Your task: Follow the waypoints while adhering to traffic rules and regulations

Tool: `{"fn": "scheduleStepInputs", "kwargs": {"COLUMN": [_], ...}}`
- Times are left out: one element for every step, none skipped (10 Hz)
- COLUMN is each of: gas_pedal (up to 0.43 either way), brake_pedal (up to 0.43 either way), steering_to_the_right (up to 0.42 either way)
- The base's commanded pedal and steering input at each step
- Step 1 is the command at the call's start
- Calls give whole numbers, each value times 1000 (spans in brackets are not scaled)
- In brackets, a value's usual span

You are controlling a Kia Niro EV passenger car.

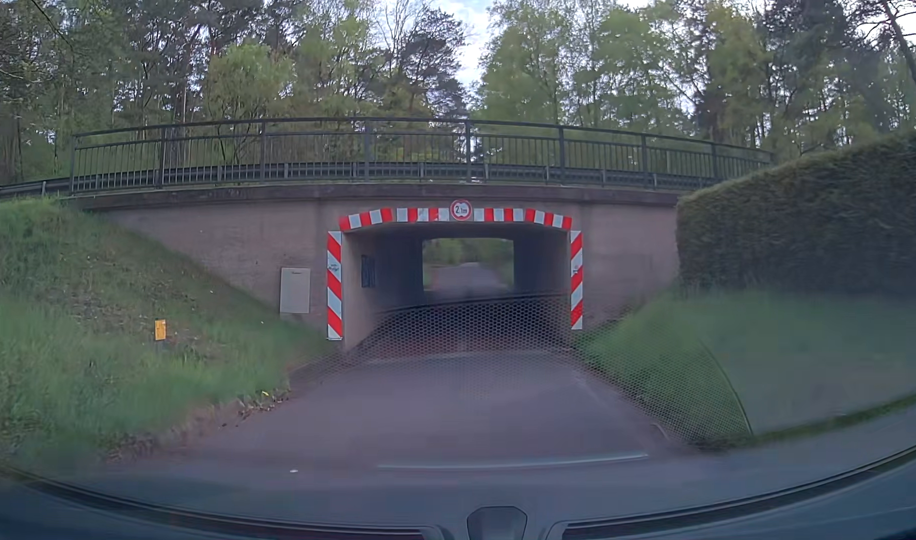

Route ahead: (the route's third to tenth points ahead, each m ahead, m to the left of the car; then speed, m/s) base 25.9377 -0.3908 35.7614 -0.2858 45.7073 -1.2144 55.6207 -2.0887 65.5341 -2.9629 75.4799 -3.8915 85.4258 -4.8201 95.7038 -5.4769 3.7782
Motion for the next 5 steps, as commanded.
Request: {"fn": "scheduleStepInputs", "kwargs": {"gas_pedal": [0,0,0,0,0], "brake_pedal": [0,0,0,0,0], "steering_to_the_right": [19,20,20,20,20]}}
